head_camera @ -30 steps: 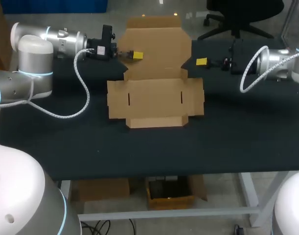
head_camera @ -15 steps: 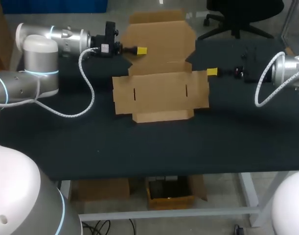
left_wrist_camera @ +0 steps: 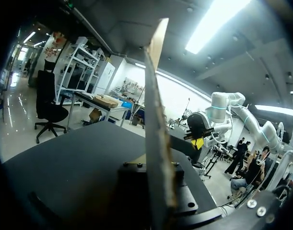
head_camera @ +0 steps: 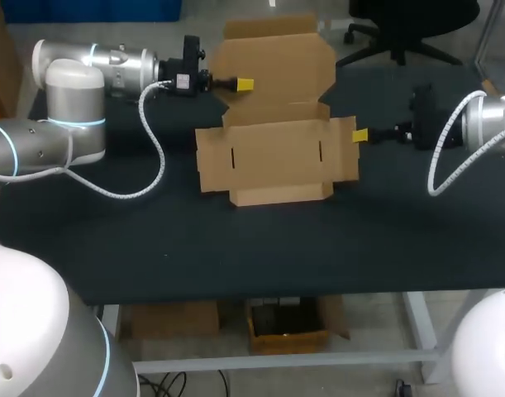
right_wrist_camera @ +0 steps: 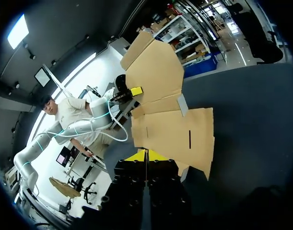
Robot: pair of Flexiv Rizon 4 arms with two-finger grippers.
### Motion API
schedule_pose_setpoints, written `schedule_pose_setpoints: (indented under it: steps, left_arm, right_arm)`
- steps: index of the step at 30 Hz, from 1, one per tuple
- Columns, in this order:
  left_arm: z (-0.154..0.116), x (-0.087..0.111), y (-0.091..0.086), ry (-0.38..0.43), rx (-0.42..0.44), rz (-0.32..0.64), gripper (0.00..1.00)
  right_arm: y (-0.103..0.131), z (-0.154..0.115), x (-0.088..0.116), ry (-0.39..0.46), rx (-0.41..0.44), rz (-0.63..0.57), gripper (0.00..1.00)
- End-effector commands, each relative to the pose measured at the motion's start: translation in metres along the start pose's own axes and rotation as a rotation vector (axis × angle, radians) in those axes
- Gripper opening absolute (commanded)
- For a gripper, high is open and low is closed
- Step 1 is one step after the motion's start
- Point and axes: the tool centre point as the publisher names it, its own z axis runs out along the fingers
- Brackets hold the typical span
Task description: Assemble the packaging by folding the flat box into shape, placing the metal phone stand inside, and closing the box properly
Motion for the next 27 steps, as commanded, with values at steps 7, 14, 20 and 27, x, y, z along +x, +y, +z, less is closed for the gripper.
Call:
schedule_pose_setpoints:
  steps: [7,14,20,27]
  left_arm:
    - [0.000,-0.001,0.000,0.002,0.000,0.000,0.00]
    - [0.000,-0.001,0.000,0.002,0.000,0.000,0.00]
    - [0.001,0.000,-0.001,-0.007,-0.007,0.013,0.00]
    - [0.003,0.006,-0.006,-0.025,-0.023,0.059,0.00]
  right_arm:
    - [-0.001,-0.001,0.005,-0.127,0.000,0.000,0.00]
    - [0.000,0.005,0.009,-0.121,0.010,-0.017,0.00]
    - [-0.009,0.022,0.026,-0.089,0.011,-0.092,0.00]
    - [-0.029,0.019,0.027,-0.094,-0.027,-0.121,0.00]
